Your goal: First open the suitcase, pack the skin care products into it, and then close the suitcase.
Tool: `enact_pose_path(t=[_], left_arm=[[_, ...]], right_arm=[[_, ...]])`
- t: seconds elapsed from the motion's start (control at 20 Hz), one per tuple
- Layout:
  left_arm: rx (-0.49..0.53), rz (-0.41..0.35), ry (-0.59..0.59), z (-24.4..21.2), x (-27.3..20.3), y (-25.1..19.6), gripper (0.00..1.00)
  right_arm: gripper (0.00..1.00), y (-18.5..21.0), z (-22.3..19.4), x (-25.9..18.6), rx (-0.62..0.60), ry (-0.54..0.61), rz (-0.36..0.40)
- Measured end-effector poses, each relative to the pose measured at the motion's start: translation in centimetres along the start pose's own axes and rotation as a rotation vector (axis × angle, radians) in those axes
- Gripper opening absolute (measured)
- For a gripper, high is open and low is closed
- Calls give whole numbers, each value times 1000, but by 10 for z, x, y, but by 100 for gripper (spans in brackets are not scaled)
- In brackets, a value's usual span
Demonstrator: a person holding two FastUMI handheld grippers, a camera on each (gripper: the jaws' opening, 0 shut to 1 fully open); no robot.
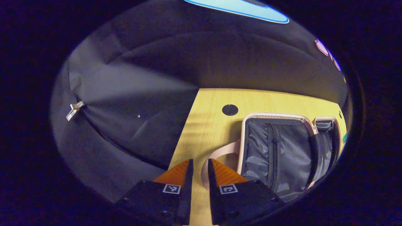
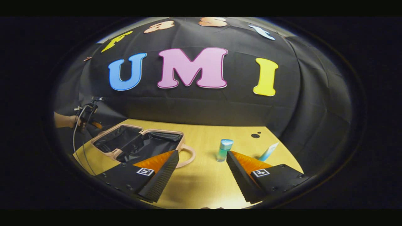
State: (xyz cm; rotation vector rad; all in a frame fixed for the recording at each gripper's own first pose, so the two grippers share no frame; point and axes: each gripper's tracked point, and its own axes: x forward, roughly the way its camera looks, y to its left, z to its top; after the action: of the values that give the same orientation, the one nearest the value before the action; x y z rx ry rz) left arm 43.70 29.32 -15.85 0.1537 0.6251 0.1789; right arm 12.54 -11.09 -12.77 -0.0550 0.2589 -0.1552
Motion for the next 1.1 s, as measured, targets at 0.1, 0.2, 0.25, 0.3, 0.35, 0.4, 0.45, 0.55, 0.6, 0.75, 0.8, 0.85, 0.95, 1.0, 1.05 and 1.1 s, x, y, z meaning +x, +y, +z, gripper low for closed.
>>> enact_pose_path(t=[0.1, 0.2, 0.25, 0.3, 0.35, 0.4, 0.45, 0.55, 0.6, 0.75, 0.8, 0.85, 0.95, 1.0, 1.05, 1.1], left_arm=[[-40, -8, -153, 32, -47, -13, 43], [-71, -73, -305, 58, -102, -56, 78], [-77, -104, -378, 67, -126, -80, 89], [-79, -123, -445, 75, -155, -103, 100], [-82, -149, -503, 78, -182, -128, 98], [-83, -184, -546, 79, -204, -156, 98], [-81, -221, -575, 75, -224, -187, 97], [-105, -315, -572, 56, -250, -256, 96], [-150, -376, -555, 46, -260, -288, 97], [-179, -541, -509, 9, -282, -404, 96], [-150, -559, -508, -4, -283, -435, 96], [-127, -584, -505, -18, -283, -467, 92], [-70, -663, -481, -42, -281, -532, 96], [-35, -686, -457, -60, -280, -563, 96], [4, -698, -435, -74, -278, -583, 96], [36, -700, -425, -81, -272, -602, 96]], right_arm=[[97, -21, 8, -1, -5, -21, -21], [97, -42, 15, -2, -6, -37, -40], [97, -53, 17, -3, -2, -45, -50], [97, -64, 18, -4, 4, -53, -59], [97, -77, 19, -3, 10, -57, -71], [97, -87, 20, -3, 20, -59, -80], [97, -97, 20, -4, 30, -62, -87], [97, -118, 17, -3, 42, -64, -98], [97, -127, 14, -2, 45, -63, -101], [97, -156, 3, 0, 53, -53, -110], [97, -166, -1, 1, 54, -48, -116], [97, -176, -7, 3, 57, -38, -124], [97, -194, -22, 5, 65, -19, -138], [97, -203, -28, 7, 74, -13, -147], [97, -210, -34, 7, 87, -14, -151], [97, -215, -41, 8, 97, -10, -156]])
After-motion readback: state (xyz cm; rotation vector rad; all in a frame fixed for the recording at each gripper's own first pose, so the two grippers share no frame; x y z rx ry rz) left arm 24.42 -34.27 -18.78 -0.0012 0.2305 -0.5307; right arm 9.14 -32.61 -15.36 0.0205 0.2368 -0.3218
